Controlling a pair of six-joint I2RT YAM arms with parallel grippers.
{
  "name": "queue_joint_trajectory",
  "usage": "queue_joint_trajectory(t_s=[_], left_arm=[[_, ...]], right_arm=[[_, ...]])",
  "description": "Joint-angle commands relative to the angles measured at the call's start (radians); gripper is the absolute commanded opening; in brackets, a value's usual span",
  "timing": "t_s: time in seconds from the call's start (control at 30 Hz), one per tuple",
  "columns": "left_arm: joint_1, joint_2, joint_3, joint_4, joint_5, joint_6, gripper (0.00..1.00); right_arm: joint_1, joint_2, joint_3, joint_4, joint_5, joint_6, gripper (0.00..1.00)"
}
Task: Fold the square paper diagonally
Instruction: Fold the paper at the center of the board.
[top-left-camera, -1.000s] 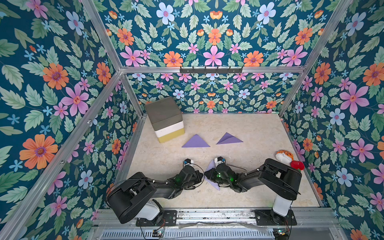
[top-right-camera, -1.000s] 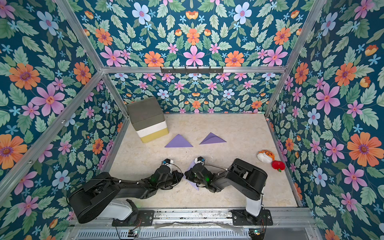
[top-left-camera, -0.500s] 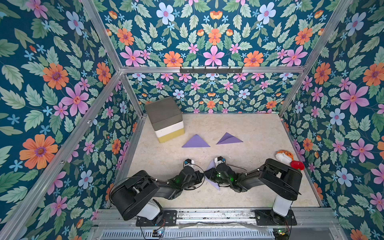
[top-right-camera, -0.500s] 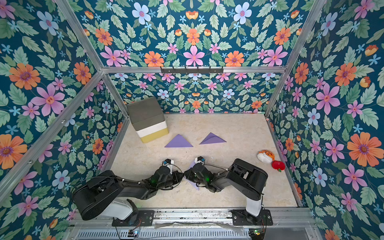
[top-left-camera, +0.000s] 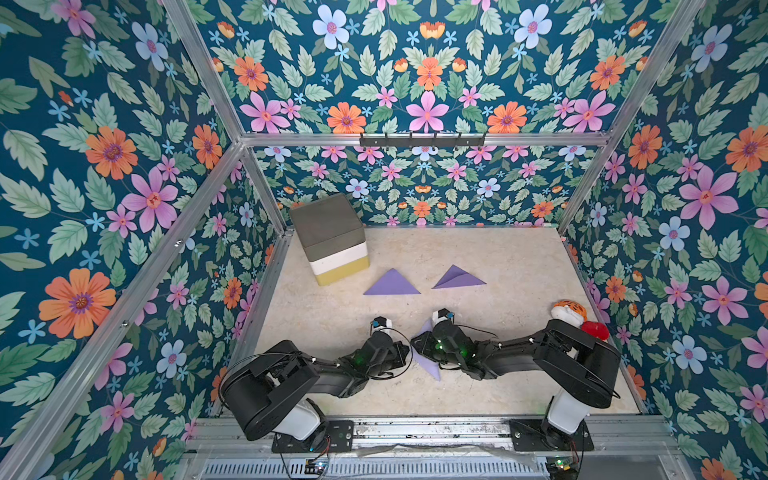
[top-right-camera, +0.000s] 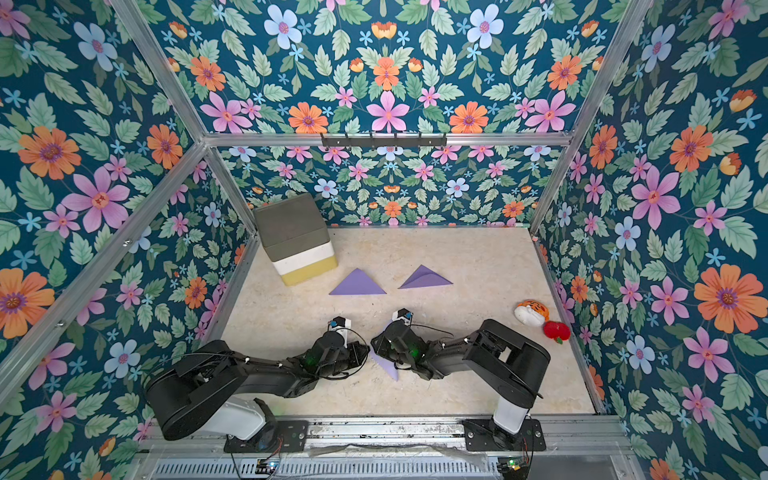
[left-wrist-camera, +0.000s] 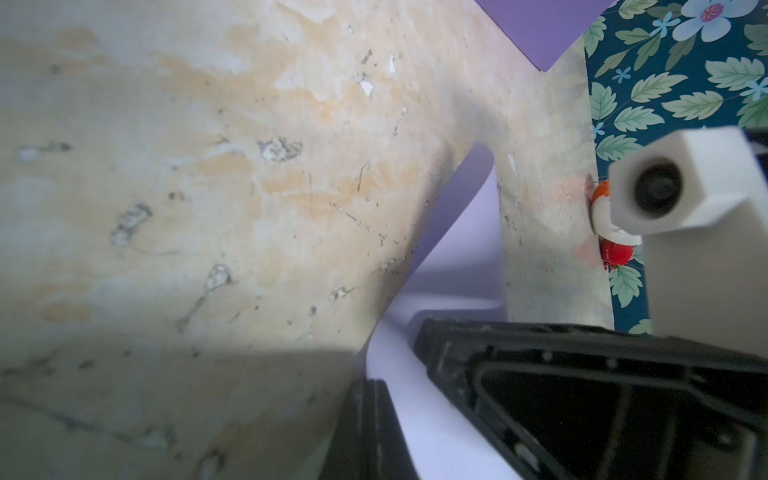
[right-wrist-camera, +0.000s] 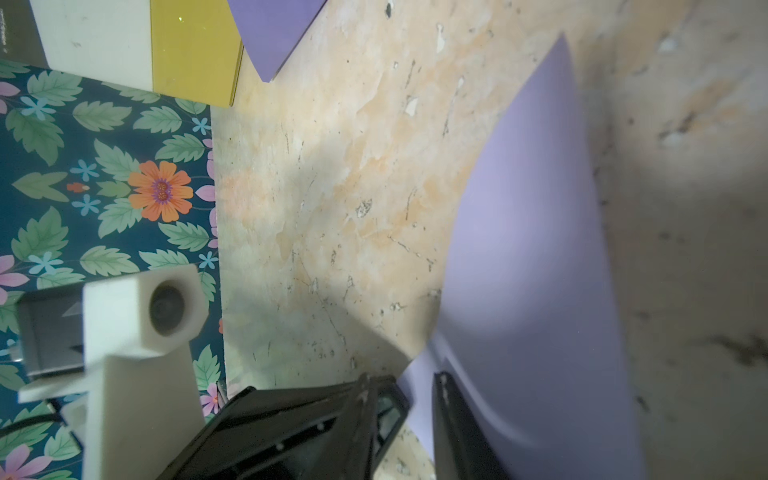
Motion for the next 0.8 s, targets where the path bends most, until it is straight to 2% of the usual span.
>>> queue_joint_trajectory(t_s=[0.0,0.2,0.37,0.77], left_arm=[[-0.007,0.019,-0.01,-0.277,-0.024,0.018,0.0],[-0.012,0.015,-0.009,-0.28,-0.031,0.015,0.0],[-0.013,0.02,-0.009,-0.279,-0.031,0.015,0.0],[-0.018,0.024,-0.009,-0.27,-0.027,0.011,0.02]], right_arm=[[0.0,-0.023,0.012,-0.082,0.023,-0.038,0.33],[0.0,-0.116,0.032,-0.264,0.098,-0.083,0.36],[0.0,-0.163,0.056,-0.42,0.173,-0.119,0.44],[0.018,-0.091,0.161,-0.624,0.226,-0.202,0.45]])
